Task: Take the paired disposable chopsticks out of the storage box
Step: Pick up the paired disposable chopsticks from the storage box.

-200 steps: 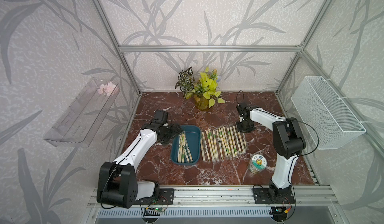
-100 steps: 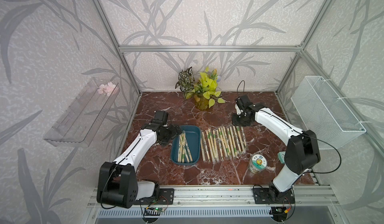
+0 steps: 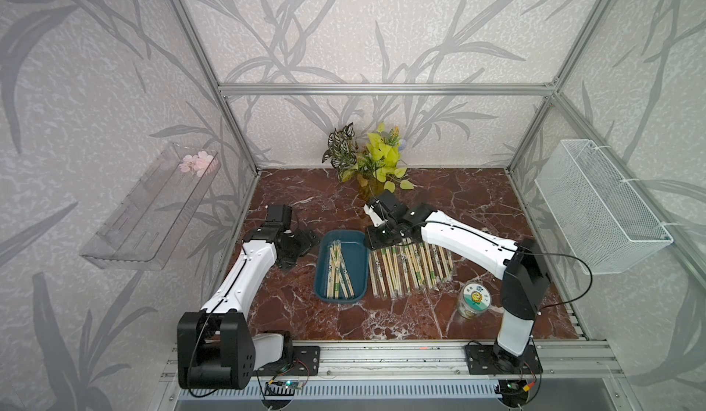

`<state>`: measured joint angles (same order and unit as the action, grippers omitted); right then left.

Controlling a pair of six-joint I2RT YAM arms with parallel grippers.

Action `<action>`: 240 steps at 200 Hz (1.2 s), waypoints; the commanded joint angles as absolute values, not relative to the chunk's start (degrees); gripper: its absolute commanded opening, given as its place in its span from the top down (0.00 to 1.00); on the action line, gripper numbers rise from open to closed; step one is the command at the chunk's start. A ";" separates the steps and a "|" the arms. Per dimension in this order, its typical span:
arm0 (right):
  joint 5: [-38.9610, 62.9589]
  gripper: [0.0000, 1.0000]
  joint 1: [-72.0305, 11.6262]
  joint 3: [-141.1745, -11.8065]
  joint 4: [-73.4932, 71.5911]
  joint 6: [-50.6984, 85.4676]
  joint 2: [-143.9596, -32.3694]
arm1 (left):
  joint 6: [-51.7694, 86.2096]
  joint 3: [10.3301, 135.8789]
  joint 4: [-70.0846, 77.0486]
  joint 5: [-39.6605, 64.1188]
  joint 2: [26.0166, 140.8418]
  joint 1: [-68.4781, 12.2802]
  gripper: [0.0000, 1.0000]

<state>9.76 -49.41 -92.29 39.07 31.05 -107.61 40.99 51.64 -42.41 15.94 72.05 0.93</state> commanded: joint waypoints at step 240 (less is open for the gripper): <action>5.30 0.68 -57.51 -119.51 53.26 27.85 -138.26 | 36.67 46.76 -42.75 21.75 70.14 6.85 0.00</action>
<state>6.46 -57.19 -117.30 50.26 28.67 -136.11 37.87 47.40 -42.41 21.19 70.94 6.28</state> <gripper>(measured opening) 0.327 0.996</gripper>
